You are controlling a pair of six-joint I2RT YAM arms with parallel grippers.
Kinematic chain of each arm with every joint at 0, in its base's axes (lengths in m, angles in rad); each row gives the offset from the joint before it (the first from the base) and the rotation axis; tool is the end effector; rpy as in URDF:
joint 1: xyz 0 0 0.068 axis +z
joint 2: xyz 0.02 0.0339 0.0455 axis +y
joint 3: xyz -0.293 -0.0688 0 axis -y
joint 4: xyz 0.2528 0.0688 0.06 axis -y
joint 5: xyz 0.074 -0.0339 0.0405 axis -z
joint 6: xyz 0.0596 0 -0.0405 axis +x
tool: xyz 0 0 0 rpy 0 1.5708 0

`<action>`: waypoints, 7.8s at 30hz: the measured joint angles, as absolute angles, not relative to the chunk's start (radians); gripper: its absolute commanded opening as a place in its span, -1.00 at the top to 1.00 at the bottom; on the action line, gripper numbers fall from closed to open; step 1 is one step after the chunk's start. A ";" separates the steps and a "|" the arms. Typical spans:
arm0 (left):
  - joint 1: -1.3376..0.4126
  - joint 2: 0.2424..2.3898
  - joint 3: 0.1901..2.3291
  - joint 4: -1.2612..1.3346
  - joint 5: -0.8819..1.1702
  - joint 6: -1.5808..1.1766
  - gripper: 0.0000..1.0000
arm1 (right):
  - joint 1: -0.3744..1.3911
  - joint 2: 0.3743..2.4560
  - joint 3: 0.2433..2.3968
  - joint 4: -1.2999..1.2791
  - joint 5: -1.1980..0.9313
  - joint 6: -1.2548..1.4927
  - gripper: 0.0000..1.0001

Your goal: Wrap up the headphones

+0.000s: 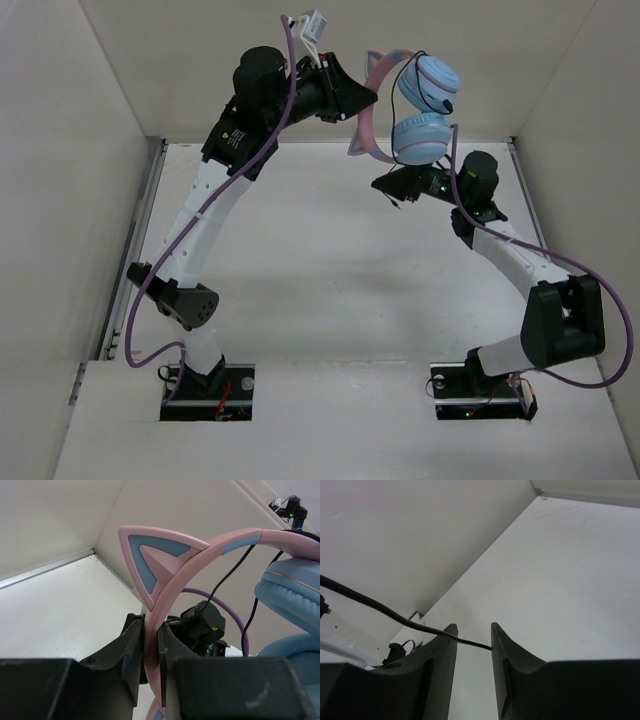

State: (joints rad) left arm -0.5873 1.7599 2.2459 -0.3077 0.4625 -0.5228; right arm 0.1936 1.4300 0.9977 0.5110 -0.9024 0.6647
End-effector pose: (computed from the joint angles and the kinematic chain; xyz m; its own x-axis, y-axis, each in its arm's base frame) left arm 0.3148 -0.2415 0.5950 -0.3022 -0.3356 -0.8922 0.8201 0.3856 -0.4228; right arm 0.3287 0.1121 0.3609 -0.4864 0.2942 -0.8227 -0.7457 0.3509 0.5663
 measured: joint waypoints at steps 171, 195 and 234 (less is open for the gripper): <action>-0.750 1.762 1.745 -0.455 0.154 -0.186 0.98 | 0.384 1.620 2.023 -1.328 -0.518 -1.390 0.46; -0.723 1.762 1.725 -0.451 0.159 -0.186 0.98 | 0.181 1.660 2.094 -1.222 -0.688 -1.118 0.37; -0.397 2.056 1.618 -0.329 0.008 -0.212 0.93 | 0.144 1.204 1.351 -0.289 -0.410 -0.220 -0.07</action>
State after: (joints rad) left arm -0.3965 2.0556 1.6180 -0.3294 0.0082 -0.2115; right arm 0.1436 1.2037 1.3510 -0.2890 -0.4103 -0.2199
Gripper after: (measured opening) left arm 0.127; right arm 0.535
